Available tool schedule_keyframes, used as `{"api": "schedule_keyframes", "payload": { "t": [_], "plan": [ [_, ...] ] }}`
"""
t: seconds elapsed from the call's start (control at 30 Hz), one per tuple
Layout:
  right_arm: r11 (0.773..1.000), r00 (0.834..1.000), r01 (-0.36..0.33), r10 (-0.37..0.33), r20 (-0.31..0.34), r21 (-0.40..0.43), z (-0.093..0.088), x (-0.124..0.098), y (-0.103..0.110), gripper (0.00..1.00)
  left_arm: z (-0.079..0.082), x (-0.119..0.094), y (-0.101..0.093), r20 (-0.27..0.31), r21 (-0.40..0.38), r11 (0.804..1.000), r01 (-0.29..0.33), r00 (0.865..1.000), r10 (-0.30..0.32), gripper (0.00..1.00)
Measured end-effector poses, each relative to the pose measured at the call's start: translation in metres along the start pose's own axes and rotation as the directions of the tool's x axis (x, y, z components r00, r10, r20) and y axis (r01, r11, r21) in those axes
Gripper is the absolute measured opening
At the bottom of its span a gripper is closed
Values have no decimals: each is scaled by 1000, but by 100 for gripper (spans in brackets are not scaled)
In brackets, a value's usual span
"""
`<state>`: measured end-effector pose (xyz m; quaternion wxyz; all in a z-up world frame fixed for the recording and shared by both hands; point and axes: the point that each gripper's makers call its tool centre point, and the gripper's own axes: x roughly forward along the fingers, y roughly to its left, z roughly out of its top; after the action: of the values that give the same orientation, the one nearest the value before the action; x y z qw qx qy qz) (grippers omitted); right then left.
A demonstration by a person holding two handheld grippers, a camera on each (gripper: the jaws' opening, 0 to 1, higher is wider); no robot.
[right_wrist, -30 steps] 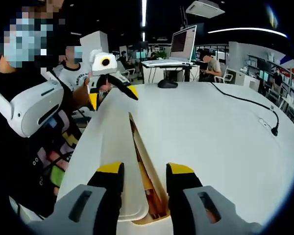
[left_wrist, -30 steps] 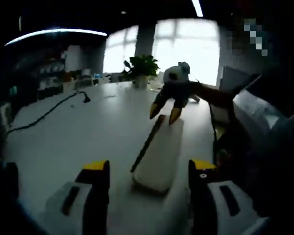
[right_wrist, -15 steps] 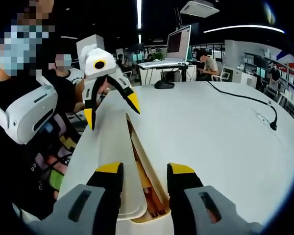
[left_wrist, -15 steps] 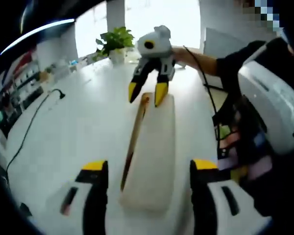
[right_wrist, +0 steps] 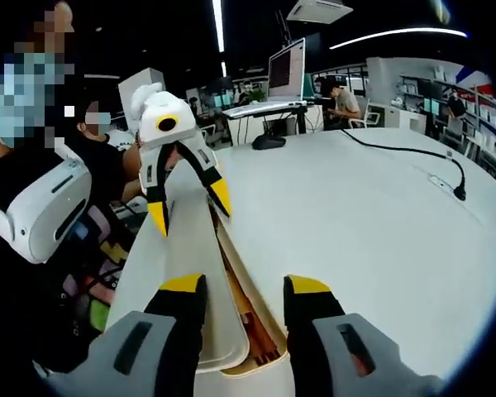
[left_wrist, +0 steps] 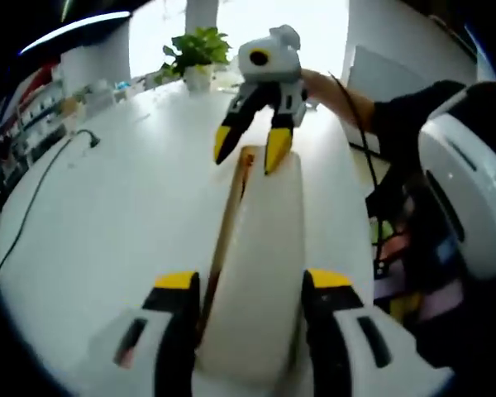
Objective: Arrange the utensils inside the cutlery case until each visible utensil rests in its matching compartment.
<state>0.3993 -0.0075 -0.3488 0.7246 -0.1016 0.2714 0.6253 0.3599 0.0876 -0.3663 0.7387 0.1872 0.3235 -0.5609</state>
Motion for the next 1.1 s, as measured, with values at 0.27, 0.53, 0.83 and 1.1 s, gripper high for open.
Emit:
{"api": "schedule_keyframes", "payload": {
  "t": [0.27, 0.53, 0.83, 1.1],
  "plan": [
    [998, 996, 59, -56, 76, -34, 14, -2, -13, 28, -1, 1, 2, 18, -60, 998, 24, 1000, -23, 48],
    [991, 1000, 18, -21, -19, -134, 11, -7, 6, 34, 1, 3, 1, 21, -76, 996, 43, 999, -42, 47],
    [966, 992, -19, -13, -122, -259, -2, -4, 15, 44, 8, 7, 3, 52, -117, 991, 66, 997, -60, 47],
    [948, 980, -55, -9, -199, -314, -6, -5, 12, 46, 10, 9, 1, 48, -94, 994, 56, 997, -52, 46]
  ]
}}
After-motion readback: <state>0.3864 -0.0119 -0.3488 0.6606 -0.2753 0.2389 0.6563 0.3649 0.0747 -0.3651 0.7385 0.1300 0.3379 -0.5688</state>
